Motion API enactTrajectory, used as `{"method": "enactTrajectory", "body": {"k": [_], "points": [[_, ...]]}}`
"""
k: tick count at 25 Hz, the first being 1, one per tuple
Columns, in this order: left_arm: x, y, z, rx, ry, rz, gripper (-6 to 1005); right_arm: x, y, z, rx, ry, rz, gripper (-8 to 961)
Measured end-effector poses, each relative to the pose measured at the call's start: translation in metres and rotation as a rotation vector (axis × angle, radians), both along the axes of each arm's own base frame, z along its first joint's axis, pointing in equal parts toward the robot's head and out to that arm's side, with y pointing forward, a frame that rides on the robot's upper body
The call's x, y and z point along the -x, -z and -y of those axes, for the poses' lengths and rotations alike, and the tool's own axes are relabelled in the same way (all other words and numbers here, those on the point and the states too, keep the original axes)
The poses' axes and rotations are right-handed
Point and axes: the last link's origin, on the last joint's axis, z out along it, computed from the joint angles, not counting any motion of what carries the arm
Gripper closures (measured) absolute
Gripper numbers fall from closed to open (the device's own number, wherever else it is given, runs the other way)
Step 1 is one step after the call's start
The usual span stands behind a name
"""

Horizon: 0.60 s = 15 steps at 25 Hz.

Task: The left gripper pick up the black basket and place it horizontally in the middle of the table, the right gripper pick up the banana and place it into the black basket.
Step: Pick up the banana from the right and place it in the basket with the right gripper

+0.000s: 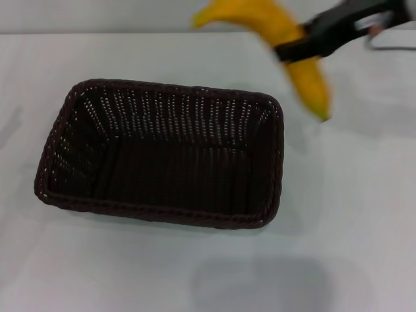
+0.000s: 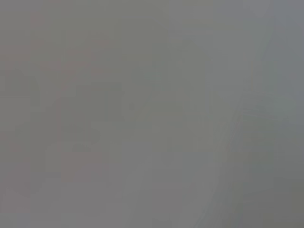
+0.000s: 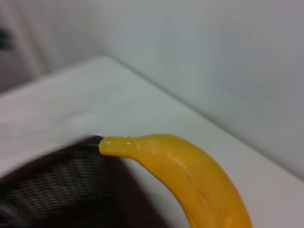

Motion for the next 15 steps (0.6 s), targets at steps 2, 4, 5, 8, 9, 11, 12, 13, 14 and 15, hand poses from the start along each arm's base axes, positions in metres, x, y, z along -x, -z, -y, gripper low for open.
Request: {"method": "enactTrajectory", "body": {"k": [2,4,5,8,9,11,12,13,14,15], "points": [[0.000,0.000,0.000,-0.004,-0.001,-0.002,105,0.009,0.017,0.006,0.075,-0.068,-0.024,460],[0.000,0.001,0.000,-0.005,-0.001,-0.001,104,0.016,0.031,0.012,0.133,-0.130,-0.052,460],[0.000,0.001,0.001,-0.005,-0.001,-0.001,104,0.017,0.036,0.014,0.155,-0.148,-0.065,461],[0.000,0.002,0.001,-0.004,-0.002,0.001,104,0.020,0.049,0.019,0.214,-0.201,-0.115,462],[0.000,0.003,0.001,-0.003,-0.003,0.004,104,0.020,0.053,0.020,0.226,-0.210,-0.130,458],[0.001,0.005,0.001,-0.001,-0.005,0.010,104,0.018,0.059,0.019,0.234,-0.223,-0.151,449],[0.001,0.006,0.001,0.002,-0.007,0.016,104,0.015,0.060,0.018,0.232,-0.228,-0.156,445],[0.001,0.007,0.001,0.002,-0.009,0.023,104,0.013,0.060,0.018,0.227,-0.233,-0.162,440],[0.002,0.007,0.001,0.002,-0.012,0.031,104,0.010,0.058,0.017,0.221,-0.236,-0.167,436],[0.003,0.008,0.002,0.000,-0.014,0.038,104,0.006,0.055,0.017,0.208,-0.239,-0.181,431]]}}
